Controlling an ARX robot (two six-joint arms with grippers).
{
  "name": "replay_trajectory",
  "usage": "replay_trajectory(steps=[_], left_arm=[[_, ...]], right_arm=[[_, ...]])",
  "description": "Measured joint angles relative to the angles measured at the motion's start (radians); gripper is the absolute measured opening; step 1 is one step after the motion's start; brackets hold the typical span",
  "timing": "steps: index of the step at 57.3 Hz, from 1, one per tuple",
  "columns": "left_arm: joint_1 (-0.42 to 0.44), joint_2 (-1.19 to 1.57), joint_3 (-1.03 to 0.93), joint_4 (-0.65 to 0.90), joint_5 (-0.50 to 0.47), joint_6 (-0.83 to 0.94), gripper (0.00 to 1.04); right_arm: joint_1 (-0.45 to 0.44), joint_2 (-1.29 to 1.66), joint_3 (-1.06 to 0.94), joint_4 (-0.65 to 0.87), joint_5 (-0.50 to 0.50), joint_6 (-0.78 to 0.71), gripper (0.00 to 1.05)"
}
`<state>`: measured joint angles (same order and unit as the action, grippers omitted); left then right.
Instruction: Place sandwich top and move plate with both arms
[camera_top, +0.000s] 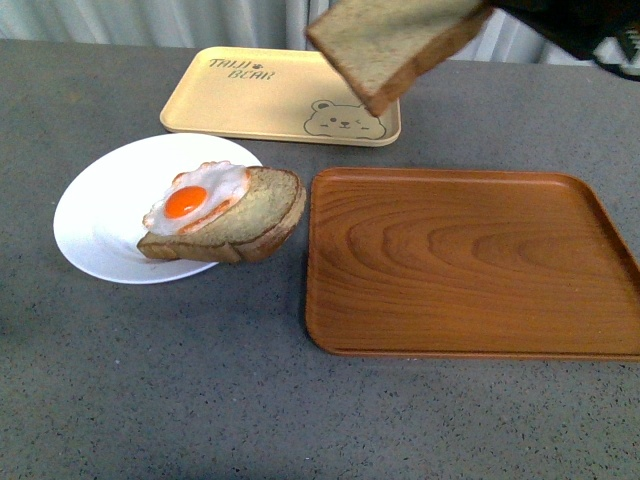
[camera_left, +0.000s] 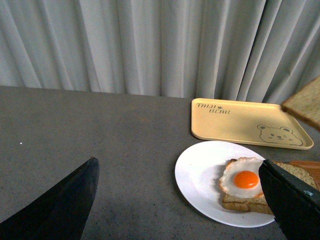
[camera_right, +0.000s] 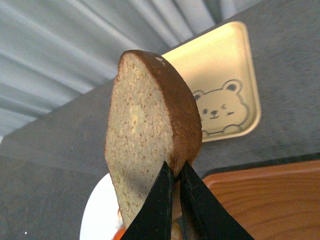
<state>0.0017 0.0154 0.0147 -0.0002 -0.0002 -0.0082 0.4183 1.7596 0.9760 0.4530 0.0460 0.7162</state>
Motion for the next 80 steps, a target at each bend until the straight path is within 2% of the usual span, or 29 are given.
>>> replay_trajectory(steps=[10, 16, 36, 54, 61, 66, 80], left_arm=[[0.000, 0.000, 0.000, 0.000, 0.000, 0.000, 0.96], [0.000, 0.000, 0.000, 0.000, 0.000, 0.000, 0.96], [0.000, 0.000, 0.000, 0.000, 0.000, 0.000, 0.96], [0.000, 0.000, 0.000, 0.000, 0.000, 0.000, 0.96], [0.000, 0.000, 0.000, 0.000, 0.000, 0.000, 0.96], [0.000, 0.000, 0.000, 0.000, 0.000, 0.000, 0.96], [0.000, 0.000, 0.000, 0.000, 0.000, 0.000, 0.96]], right_arm=[[0.139, 0.205, 0.166, 0.003, 0.034, 0.047, 0.02], [0.187, 0.268, 0.220, 0.003, 0.047, 0.076, 0.02], [0.279, 0.276, 0.171, -0.048, 0.117, 0.106, 0.02], [0.295, 0.259, 0.087, -0.072, 0.141, 0.122, 0.02], [0.294, 0.205, 0.042, -0.051, 0.163, 0.122, 0.26], [0.279, 0.137, 0.008, -0.029, 0.195, 0.122, 0.49], [0.206, 0.045, -0.082, -0.015, 0.306, 0.105, 0.88]])
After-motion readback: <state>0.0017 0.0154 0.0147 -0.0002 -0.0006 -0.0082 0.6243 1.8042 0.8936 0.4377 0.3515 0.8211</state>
